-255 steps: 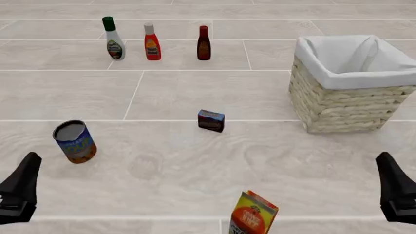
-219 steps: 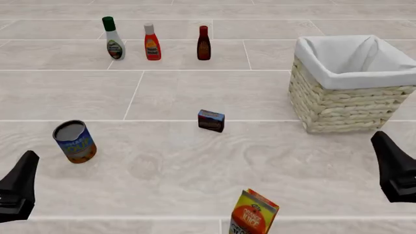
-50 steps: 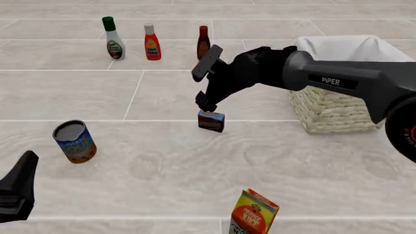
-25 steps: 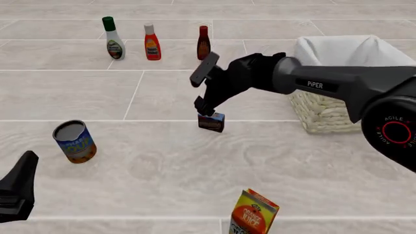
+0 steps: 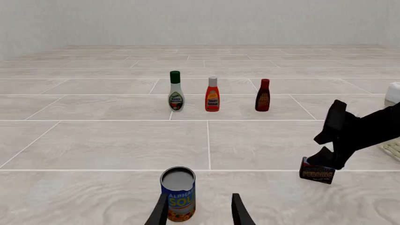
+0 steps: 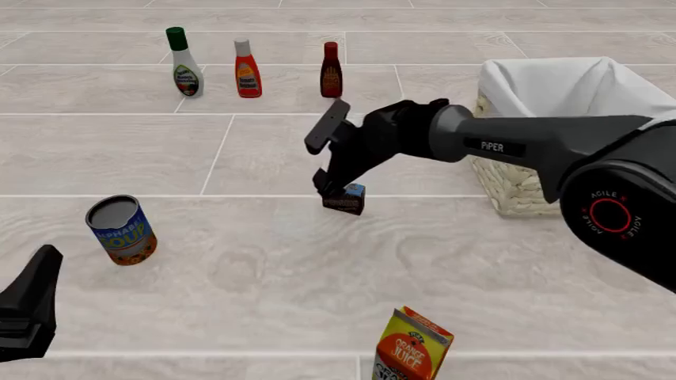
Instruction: Pick the chocolate pudding and place it in the basket.
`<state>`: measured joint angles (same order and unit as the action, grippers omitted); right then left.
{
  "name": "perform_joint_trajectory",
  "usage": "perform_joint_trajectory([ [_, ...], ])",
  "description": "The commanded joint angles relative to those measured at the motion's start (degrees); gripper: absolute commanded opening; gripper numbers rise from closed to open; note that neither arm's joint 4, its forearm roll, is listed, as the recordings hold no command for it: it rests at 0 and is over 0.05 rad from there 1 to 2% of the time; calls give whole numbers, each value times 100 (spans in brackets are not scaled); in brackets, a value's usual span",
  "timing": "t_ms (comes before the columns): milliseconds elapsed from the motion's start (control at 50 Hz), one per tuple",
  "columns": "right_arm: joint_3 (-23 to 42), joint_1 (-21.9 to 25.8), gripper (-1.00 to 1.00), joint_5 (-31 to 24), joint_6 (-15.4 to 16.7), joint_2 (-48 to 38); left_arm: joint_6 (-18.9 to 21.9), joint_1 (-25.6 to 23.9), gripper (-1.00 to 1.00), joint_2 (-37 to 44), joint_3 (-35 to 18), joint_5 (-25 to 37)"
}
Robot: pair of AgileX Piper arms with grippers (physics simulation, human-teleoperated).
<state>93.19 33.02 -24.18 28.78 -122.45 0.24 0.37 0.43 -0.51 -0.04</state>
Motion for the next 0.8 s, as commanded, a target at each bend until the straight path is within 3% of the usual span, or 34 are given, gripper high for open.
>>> perform_joint_trajectory([
  [20,40,20,100,34,-51,-154,4,-42,100,-32,7,21],
  [800,277,0,100,44,-69,-604,5,-41,100,-32,7,20],
])
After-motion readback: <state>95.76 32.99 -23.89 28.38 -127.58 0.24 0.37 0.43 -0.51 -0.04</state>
